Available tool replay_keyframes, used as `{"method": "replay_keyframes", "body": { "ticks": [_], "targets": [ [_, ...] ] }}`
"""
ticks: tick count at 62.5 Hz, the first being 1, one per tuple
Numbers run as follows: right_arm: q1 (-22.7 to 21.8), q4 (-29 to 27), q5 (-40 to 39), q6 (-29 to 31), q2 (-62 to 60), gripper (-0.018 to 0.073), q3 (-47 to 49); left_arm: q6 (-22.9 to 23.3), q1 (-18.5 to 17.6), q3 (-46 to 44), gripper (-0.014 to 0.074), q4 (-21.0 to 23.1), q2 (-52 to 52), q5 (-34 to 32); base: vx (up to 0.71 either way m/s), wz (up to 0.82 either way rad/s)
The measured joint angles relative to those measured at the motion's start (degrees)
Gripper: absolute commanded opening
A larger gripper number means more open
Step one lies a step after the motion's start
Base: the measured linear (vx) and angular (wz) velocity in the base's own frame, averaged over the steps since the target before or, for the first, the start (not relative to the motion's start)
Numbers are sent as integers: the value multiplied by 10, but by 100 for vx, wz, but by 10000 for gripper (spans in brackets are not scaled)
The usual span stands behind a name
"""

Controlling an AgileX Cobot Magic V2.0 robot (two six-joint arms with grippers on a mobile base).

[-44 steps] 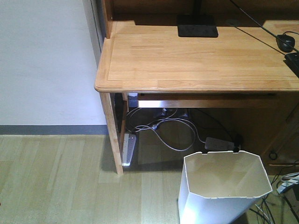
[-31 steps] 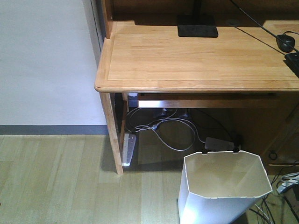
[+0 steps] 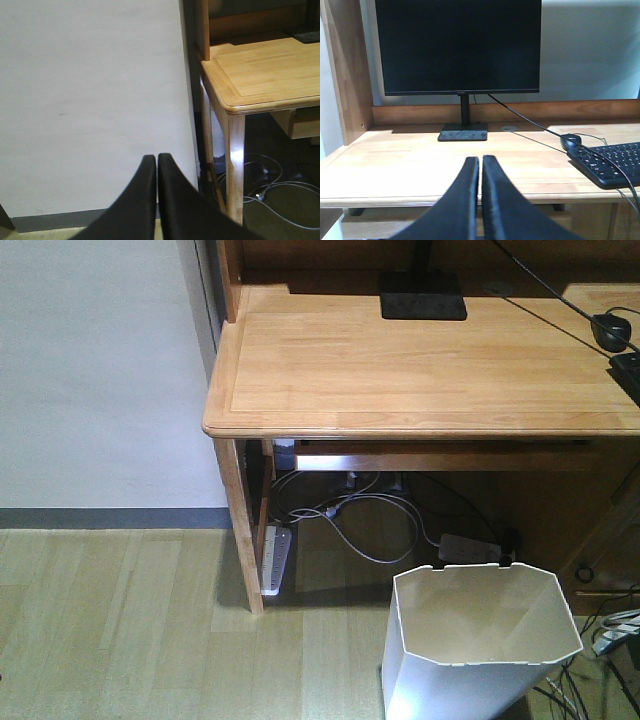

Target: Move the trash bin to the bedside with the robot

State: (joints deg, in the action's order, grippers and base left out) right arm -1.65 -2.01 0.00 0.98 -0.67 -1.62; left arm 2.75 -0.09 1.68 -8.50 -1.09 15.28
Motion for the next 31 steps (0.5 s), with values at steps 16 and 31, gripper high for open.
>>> {"method": "replay_keyframes", "body": {
  "ticks": [16,31],
  "targets": [
    [0,0,0,0,0,-10,0,0,0,0,-6,0,0,0,0,0],
    [0,0,0,0,0,-10,0,0,0,0,-6,0,0,0,0,0]
  ]
}}
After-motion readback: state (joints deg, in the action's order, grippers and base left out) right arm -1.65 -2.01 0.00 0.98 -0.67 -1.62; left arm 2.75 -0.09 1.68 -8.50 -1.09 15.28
